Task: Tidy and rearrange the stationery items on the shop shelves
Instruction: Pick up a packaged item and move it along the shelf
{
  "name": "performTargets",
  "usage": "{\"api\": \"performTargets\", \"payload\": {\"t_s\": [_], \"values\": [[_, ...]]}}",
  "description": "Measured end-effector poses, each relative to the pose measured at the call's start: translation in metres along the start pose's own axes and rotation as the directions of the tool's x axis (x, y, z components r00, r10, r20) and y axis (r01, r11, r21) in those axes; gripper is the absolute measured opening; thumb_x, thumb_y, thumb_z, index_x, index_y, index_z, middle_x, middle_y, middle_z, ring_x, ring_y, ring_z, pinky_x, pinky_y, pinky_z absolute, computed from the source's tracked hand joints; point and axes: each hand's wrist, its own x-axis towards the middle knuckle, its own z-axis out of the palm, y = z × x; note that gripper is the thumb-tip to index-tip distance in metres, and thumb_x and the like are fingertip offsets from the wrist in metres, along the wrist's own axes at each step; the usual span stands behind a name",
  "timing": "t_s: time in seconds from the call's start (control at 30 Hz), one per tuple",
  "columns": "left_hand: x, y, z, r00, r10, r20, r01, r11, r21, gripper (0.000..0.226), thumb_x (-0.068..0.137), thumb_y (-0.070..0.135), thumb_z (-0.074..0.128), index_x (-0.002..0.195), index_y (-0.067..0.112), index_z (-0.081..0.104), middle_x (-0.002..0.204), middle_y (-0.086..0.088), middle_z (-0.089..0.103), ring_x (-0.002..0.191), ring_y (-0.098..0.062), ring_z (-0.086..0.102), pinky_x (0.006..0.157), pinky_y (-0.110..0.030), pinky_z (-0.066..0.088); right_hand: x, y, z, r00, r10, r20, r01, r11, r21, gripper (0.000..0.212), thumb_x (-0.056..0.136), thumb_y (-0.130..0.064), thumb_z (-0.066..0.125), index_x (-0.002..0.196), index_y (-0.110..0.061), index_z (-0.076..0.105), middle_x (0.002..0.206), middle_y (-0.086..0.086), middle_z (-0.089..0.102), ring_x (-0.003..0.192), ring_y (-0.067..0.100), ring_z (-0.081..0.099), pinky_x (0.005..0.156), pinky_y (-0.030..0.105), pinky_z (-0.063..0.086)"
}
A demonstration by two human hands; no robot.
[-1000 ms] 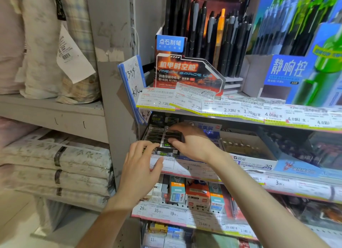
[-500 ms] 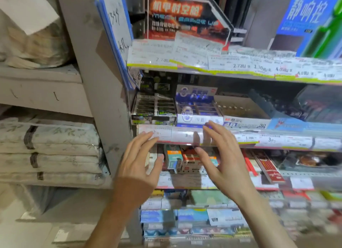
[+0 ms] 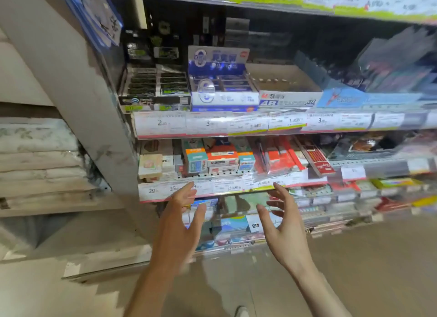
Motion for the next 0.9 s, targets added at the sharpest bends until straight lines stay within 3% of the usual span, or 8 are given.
{"api": "performTargets", "payload": {"t_s": [0.17,0.3,0.37,0.47,0.53,0.7,0.8,0.9], "values": [[0.002,0.026,0.03,0.999,-0.013,-0.037,0.012,1.0,-0.016,0.039,0.092,0.049,0.055,0.127,0.056,0.041,0.119,0.023,0.059,0.108,0.002,0.059,0.095,-0.036,0.051,0.018,0.02,-0.029,1.0,0.018,0.002,-0.018,0.999,0.031,0.051,0.094,-0.04,0.058,0.141,-0.034,0.04,0.123,-0.01,0.057,0.112,0.009,0.058,0.094,0.039,0.051],[0.004,0.059,0.069,0.997,-0.018,-0.081,0.02,0.999,0.03,0.039,0.095,0.035,0.06,0.131,0.039,0.048,0.113,0.024,0.061,0.098,0.006,0.061,0.089,-0.025,0.051,0.047,0.043,-0.064,1.0,-0.008,-0.01,0.008,0.999,0.038,0.048,0.096,-0.036,0.06,0.14,-0.032,0.042,0.128,-0.011,0.055,0.117,0.008,0.056,0.098,0.039,0.05],[0.007,0.079,0.09,0.994,-0.057,-0.088,0.06,0.998,0.028,0.036,0.095,0.034,0.06,0.129,0.04,0.049,0.111,0.025,0.061,0.093,0.009,0.061,0.083,-0.02,0.051,0.067,0.053,-0.082,0.999,-0.036,0.0,0.036,0.999,0.011,0.048,0.096,-0.034,0.06,0.14,-0.029,0.043,0.132,-0.01,0.052,0.116,0.008,0.055,0.097,0.035,0.049],[0.018,0.102,0.124,0.986,-0.141,-0.09,0.137,0.989,-0.045,0.034,0.094,0.03,0.062,0.126,0.038,0.053,0.113,0.018,0.063,0.088,-0.002,0.065,0.081,-0.03,0.055,0.098,0.064,-0.101,0.995,-0.07,0.07,0.073,0.996,-0.04,0.046,0.095,-0.03,0.061,0.139,-0.024,0.046,0.126,-0.008,0.051,0.101,0.009,0.057,0.087,0.03,0.047],[0.029,0.108,0.143,0.973,-0.211,-0.096,0.205,0.976,-0.07,0.036,0.094,0.027,0.064,0.129,0.029,0.054,0.119,0.009,0.063,0.098,-0.012,0.065,0.084,-0.033,0.053,0.117,0.067,-0.104,0.988,-0.089,0.123,0.098,0.992,-0.076,0.045,0.095,-0.03,0.062,0.137,-0.02,0.048,0.123,-0.003,0.052,0.097,0.012,0.058,0.083,0.026,0.042],[0.056,0.107,0.171,0.93,-0.365,-0.033,0.363,0.93,-0.053,0.035,0.093,0.028,0.062,0.127,0.021,0.055,0.128,-0.004,0.058,0.117,-0.024,0.057,0.101,-0.039,0.046,0.152,0.063,-0.1,0.958,-0.067,0.278,0.105,0.987,-0.125,0.05,0.095,-0.038,0.057,0.138,-0.016,0.045,0.128,0.006,0.052,0.112,0.025,0.057,0.093,0.034,0.045],[0.064,0.103,0.181,0.899,-0.436,-0.045,0.429,0.896,-0.111,0.027,0.088,0.032,0.064,0.114,0.027,0.06,0.122,-0.005,0.062,0.108,-0.022,0.061,0.1,-0.044,0.049,0.167,0.058,-0.092,0.941,-0.001,0.339,0.047,0.991,-0.127,0.055,0.096,-0.04,0.055,0.143,-0.015,0.041,0.138,0.008,0.052,0.126,0.026,0.052,0.1,0.034,0.041],[0.067,0.101,0.185,0.889,-0.454,-0.053,0.433,0.875,-0.217,0.034,0.079,0.034,0.062,0.111,0.025,0.063,0.107,-0.008,0.065,0.091,-0.02,0.058,0.093,-0.043,0.05,0.176,0.052,-0.085,0.922,0.09,0.375,-0.051,0.992,-0.112,0.051,0.097,-0.032,0.056,0.142,-0.012,0.042,0.14,0.01,0.054,0.126,0.029,0.054,0.103,0.035,0.043]]}}
